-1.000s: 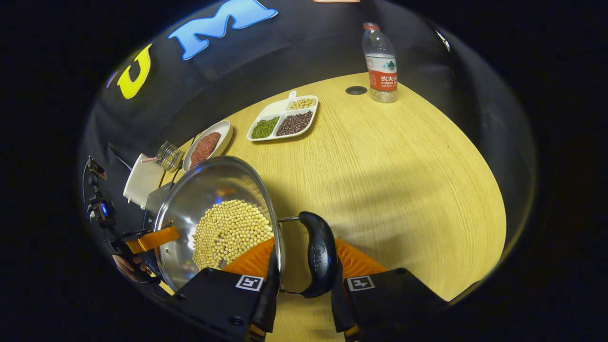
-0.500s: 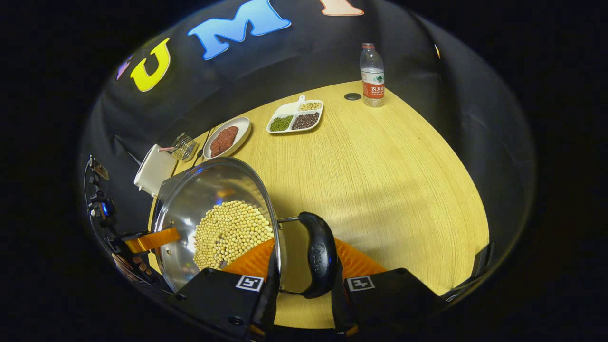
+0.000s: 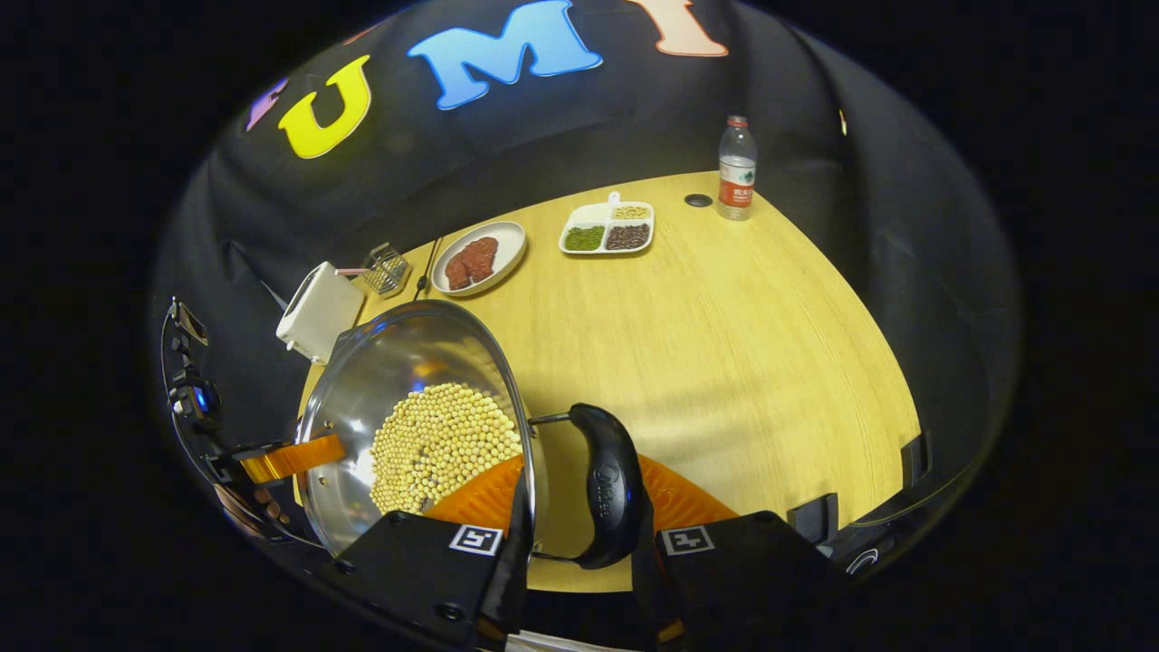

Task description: First push the handle of the pot to place it horizontally, then grasp the pot with both hands and set it on the induction cooktop.

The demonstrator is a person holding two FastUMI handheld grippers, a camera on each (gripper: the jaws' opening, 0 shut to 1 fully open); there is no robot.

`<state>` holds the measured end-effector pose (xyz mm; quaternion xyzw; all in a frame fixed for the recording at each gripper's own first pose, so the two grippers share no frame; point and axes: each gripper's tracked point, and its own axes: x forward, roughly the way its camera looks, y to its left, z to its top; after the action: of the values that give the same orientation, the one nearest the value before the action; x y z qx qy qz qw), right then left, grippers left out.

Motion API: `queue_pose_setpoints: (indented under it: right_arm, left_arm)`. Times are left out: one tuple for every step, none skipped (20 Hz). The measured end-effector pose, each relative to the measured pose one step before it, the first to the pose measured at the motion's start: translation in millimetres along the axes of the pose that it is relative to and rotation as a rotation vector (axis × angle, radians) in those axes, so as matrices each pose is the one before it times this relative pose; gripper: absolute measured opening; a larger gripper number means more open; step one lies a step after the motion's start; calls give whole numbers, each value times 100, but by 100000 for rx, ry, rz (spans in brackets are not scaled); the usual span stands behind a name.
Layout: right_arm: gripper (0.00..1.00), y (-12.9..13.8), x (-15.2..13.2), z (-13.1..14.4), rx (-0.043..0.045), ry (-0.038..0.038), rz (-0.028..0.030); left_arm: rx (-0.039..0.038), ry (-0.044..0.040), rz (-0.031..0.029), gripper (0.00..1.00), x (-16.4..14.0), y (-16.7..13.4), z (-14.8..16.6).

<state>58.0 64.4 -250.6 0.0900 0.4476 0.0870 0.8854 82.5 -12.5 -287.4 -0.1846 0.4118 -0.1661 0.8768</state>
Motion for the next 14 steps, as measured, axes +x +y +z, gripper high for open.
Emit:
queue_pose_setpoints:
  right_arm:
    - [47,1172,174,98,-484,105,587]
    - [48,1235,395,137,-898,85,815]
    - [47,1177,535,90,-449,388,797]
    - [49,1199,458,85,-280,565,761]
    - [48,1213,417,211,-715,211,821]
    - [49,1044,473,183,-853,120,612]
    - [47,1066,437,226,-449,63,468]
    - [49,947,560,133,-529,350,421]
    - [47,835,533,227,-686,301,351]
    - [50,804,596,371,-386,144,315]
    - [50,828,557,376,-378,198,358]
    - [47,833,677,292,-910,304,427]
    - [47,863,638,461,-779,-97,596]
    - [47,883,757,605,-744,-470,722]
  left_arm:
    - [-421,-686,567,52,-636,1015,206]
    - [-437,-797,878,52,-741,1221,376]
    - [-261,-601,869,52,-525,1309,367]
    - [-655,-812,884,55,-405,1211,436]
    - [-597,-564,946,55,-677,1264,507]
    - [-448,-544,873,52,-204,1180,483]
    - [-351,-279,833,52,-136,1230,446]
    - [-451,-454,966,52,-117,1029,411]
    - [-288,-297,732,55,-148,993,405]
    - [-353,-425,512,52,-110,1072,340]
    - [-416,-254,832,55,31,1018,328]
    - [-273,-454,676,52,31,1054,588]
    - [-418,-284,809,52,181,1022,398]
    - [-262,-588,776,52,-5,992,527]
